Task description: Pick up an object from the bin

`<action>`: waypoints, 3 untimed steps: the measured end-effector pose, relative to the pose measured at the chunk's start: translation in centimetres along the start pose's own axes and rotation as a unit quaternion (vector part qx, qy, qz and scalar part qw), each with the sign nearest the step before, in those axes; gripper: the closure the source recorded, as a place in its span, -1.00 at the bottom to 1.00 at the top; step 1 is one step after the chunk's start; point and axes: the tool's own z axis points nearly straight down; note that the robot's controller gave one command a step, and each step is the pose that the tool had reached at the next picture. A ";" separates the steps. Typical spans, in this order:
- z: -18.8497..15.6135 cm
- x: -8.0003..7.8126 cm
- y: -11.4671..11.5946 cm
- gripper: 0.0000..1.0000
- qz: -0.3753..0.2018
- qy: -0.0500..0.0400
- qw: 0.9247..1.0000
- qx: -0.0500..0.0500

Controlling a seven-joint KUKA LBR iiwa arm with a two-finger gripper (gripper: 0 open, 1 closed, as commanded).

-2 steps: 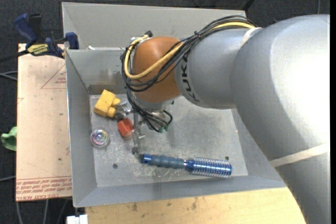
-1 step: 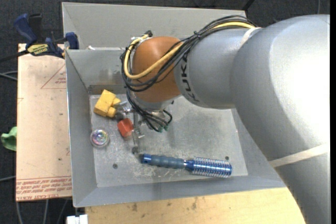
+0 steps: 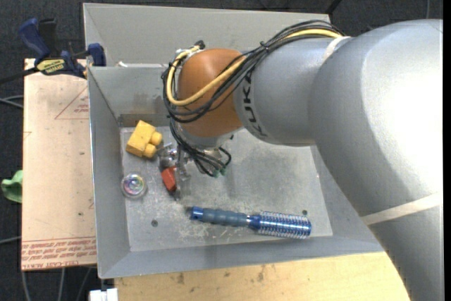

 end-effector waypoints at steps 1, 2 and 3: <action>-4.0 -0.2 0.0 1.00 0.001 -0.003 1.000 0.000; -6.3 -0.3 0.0 1.00 0.001 -0.002 1.000 0.000; -11.1 -0.5 0.1 1.00 0.002 -0.004 1.000 0.001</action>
Offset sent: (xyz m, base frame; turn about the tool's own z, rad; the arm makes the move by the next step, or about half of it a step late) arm 0.0001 -0.0001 0.0380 0.0000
